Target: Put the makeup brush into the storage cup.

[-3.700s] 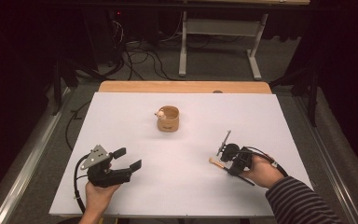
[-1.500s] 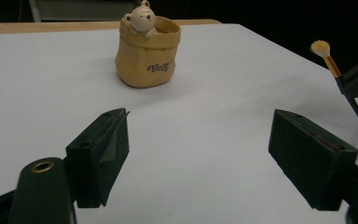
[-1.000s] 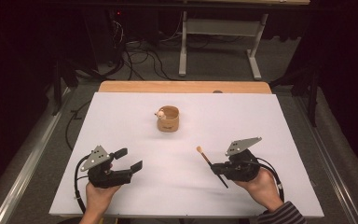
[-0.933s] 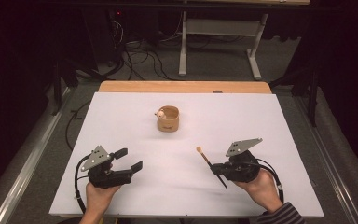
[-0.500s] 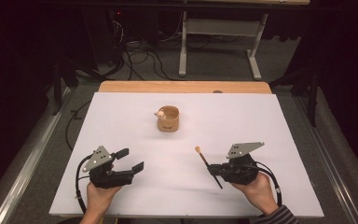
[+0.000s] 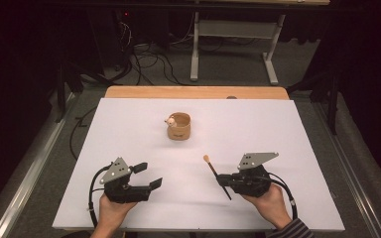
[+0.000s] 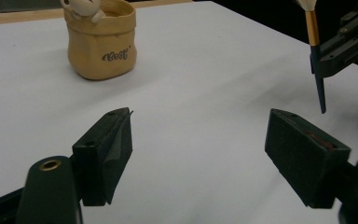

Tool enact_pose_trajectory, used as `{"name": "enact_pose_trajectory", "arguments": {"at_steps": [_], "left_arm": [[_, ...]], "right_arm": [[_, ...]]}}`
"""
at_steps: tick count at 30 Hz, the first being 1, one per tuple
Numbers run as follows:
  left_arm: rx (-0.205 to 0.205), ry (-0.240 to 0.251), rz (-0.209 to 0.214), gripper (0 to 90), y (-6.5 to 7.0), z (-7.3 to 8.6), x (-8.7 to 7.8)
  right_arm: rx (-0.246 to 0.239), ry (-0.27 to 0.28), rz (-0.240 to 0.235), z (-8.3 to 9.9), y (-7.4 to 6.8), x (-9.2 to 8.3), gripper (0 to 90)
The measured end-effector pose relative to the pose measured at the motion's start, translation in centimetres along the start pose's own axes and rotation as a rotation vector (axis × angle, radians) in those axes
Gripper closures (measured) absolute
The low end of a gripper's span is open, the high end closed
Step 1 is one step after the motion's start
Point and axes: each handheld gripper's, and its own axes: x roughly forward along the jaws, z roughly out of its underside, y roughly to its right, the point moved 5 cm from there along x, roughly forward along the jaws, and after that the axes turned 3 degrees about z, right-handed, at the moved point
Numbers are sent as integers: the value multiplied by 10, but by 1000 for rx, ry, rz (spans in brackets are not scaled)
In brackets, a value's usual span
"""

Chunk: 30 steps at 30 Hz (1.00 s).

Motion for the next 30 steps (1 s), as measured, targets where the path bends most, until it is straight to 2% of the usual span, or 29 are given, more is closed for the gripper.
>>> {"name": "enact_pose_trajectory", "arguments": {"at_steps": [8,16,30], "left_arm": [[20,-2,28,244,9,-8,5],[16,-12,68,249,14,-14,9],[63,-19,122,253,28,-35,29]], "right_arm": [[13,25,-8,-3,1,-1,855],[17,44,-12,-6,0,0,855],[13,56,-14,-10,-1,5,855]]}}
